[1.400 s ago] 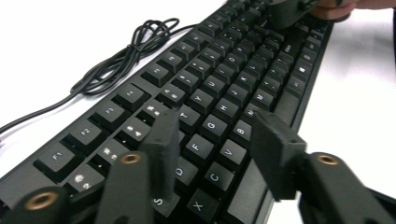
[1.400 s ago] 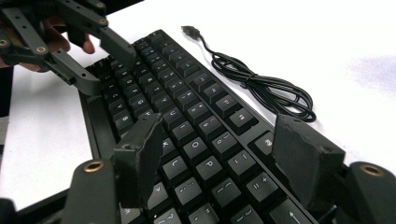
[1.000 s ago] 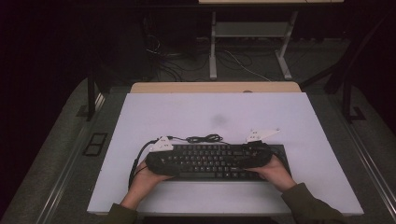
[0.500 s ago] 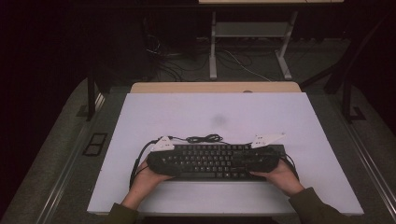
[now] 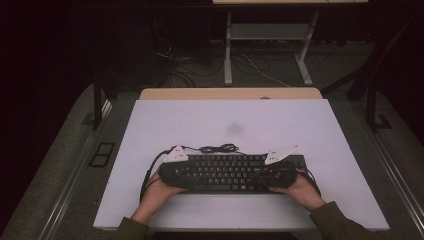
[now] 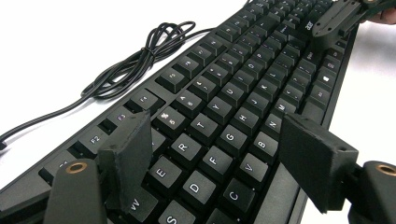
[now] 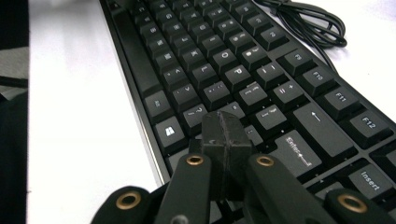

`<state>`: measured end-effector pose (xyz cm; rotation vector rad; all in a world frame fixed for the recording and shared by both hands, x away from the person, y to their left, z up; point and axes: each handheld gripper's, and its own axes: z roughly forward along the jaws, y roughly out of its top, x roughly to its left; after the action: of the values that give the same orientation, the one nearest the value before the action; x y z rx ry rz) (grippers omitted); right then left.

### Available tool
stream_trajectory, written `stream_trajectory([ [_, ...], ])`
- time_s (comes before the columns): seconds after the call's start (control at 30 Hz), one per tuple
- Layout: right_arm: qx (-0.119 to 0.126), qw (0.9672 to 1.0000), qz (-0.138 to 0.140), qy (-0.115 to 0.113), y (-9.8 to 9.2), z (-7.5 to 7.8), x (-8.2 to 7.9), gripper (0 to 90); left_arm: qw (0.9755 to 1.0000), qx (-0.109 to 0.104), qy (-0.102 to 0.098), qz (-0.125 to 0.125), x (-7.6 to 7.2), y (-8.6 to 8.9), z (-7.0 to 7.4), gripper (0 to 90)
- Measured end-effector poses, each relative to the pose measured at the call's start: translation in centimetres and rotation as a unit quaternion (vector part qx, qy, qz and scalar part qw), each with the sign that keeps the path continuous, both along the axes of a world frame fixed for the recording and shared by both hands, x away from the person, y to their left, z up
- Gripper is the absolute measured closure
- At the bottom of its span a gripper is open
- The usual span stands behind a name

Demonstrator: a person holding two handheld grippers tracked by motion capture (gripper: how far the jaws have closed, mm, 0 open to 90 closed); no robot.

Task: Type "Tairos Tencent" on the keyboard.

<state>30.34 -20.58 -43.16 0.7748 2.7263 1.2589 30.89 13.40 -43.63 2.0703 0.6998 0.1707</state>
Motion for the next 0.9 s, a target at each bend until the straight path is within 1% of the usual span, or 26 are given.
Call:
stream_trajectory([
  [0.13, -0.015, 0.9999, 0.002, -0.002, 0.1, -0.2, 0.0, 89.3, 1.0000, 0.001, -0.003, 0.000, 0.0, -0.1, 0.0, 25.4],
  [0.2, -0.015, 0.9999, 0.002, -0.002, 0.1, -0.2, 0.0, 89.3, 1.0000, 0.003, -0.005, 0.000, 0.1, -0.2, 0.0, 25.5],
  [0.3, -0.024, 0.9997, 0.006, -0.007, 0.2, -0.4, 0.0, 89.3, 1.0000, 0.004, -0.005, 0.001, 0.1, -0.4, 0.0, 25.6],
  [0.4, -0.021, 0.9998, 0.007, -0.003, 0.2, -0.4, 0.0, 89.3, 0.9999, 0.005, -0.010, 0.001, 0.3, -0.5, 0.2, 26.6],
  [0.53, -0.019, 0.9998, 0.007, -0.002, 0.1, -0.5, 0.0, 89.3, 0.9999, 0.007, -0.015, 0.001, 0.6, -0.7, 0.3, 30.9],
  [0.6, -0.019, 0.9998, 0.007, -0.002, 0.1, -0.5, 0.0, 89.3, 0.9998, 0.009, -0.016, 0.001, 0.8, -0.7, 0.3, 34.3],
  [0.63, -0.019, 0.9998, 0.007, -0.002, 0.1, -0.5, 0.0, 89.3, 0.9999, 0.006, -0.015, 0.005, 0.8, -0.8, 0.3, 36.7],
  [0.7, -0.018, 0.9998, 0.007, -0.002, 0.1, -0.5, 0.0, 89.3, 0.9999, 0.005, -0.015, 0.004, 1.0, -0.9, 0.3, 41.2],
  [0.9, -0.018, 0.9998, 0.006, -0.003, 0.1, -0.5, 0.0, 89.2, 0.9999, 0.004, -0.013, 0.002, 1.3, -1.1, 0.4, 59.8],
])
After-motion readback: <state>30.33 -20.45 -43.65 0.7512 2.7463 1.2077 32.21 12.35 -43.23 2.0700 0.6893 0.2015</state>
